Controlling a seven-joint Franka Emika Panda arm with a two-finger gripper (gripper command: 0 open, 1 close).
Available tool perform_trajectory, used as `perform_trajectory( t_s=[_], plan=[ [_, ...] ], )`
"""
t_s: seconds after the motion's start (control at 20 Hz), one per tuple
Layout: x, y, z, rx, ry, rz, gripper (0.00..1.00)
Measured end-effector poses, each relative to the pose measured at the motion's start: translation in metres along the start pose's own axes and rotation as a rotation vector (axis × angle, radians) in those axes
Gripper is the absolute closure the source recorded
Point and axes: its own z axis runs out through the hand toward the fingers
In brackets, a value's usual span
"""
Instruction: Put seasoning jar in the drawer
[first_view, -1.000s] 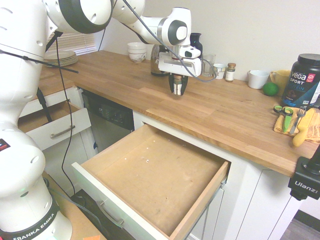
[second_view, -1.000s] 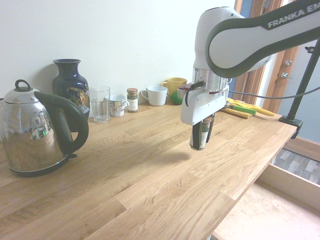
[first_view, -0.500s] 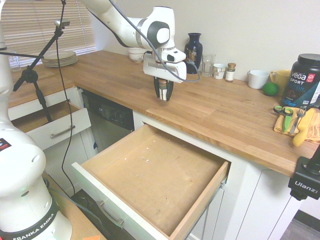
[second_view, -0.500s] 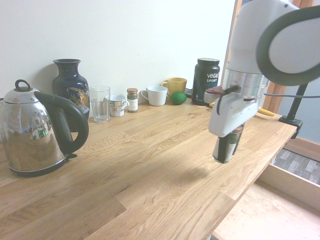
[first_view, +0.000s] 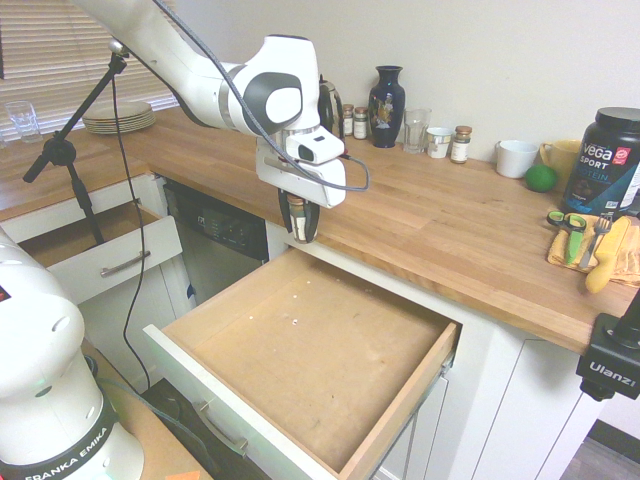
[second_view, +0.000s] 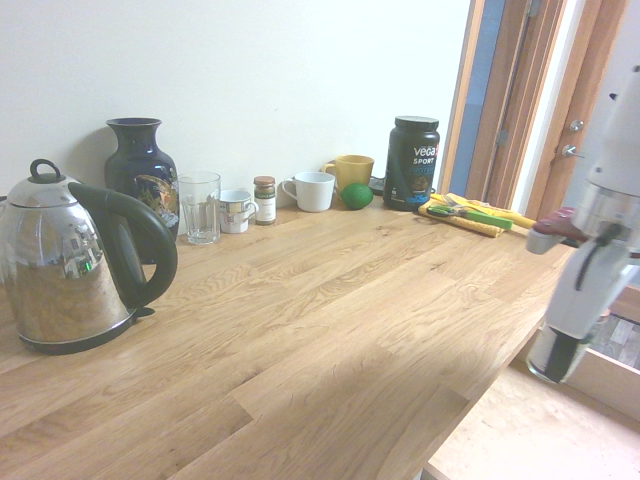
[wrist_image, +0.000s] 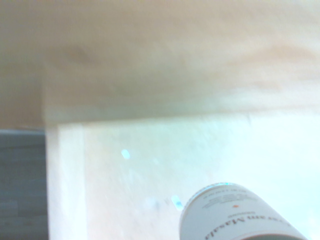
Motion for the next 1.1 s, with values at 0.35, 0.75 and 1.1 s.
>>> perform_trajectory(
  t_s=[0.35, 0.75, 1.1],
  plan=[
    [0.002, 0.029, 0.016, 0.009, 0.006, 0.041, 1.00],
    [0.000, 0.033, 0.091, -0.014, -0.015, 0.045, 1.00],
    [-0.005, 0.037, 0.146, -0.047, -0.043, 0.047, 1.00]
  ],
)
